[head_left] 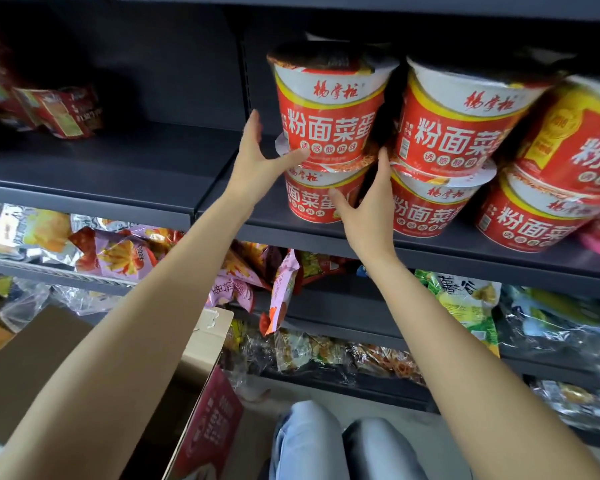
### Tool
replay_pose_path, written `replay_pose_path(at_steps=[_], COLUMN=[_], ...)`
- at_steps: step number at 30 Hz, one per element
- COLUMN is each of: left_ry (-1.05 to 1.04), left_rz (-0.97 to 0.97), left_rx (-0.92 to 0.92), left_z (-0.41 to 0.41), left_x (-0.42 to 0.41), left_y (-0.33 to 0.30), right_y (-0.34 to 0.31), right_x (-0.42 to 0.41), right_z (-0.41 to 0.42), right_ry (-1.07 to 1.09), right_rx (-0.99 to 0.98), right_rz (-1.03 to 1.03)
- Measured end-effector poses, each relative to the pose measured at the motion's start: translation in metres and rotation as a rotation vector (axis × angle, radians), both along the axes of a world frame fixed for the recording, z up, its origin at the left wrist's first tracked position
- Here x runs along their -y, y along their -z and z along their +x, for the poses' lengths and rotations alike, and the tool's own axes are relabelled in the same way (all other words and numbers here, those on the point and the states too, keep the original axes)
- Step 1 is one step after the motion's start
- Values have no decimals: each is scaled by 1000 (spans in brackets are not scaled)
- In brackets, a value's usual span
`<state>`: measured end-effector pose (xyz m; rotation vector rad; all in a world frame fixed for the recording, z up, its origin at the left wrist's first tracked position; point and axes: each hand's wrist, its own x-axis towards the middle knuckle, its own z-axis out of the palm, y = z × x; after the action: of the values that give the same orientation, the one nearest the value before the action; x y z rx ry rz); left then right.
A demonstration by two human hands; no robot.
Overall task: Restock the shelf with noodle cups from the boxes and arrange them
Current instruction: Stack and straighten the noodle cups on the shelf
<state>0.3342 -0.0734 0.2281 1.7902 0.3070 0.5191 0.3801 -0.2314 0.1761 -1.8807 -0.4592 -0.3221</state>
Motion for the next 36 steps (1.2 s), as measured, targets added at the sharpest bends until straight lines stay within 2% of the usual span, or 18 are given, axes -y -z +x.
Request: replay_pose_path(at_steps=[5, 10, 20, 28, 32, 36], left_ry=[102, 29, 45, 93, 26, 42], left_rz=[101, 127, 308, 240, 269, 278], left_rx=[2, 67, 23, 43, 69, 64], left_z=[14, 22, 24, 26, 30, 31], left_x=[2, 7, 0, 2, 6, -1], left_y=[-7, 4, -1, -2, -2, -2], right_y=[9, 16, 18, 20, 18, 18], right_x=[-7, -20, -15, -20, -26, -21], right_z=[-1, 2, 10, 6, 7, 10], right_ry=[-63, 6, 3, 32, 112, 92], right_rx=[41, 92, 86, 57, 65, 60], right_rz=[-29, -11, -58, -49, -59, -68])
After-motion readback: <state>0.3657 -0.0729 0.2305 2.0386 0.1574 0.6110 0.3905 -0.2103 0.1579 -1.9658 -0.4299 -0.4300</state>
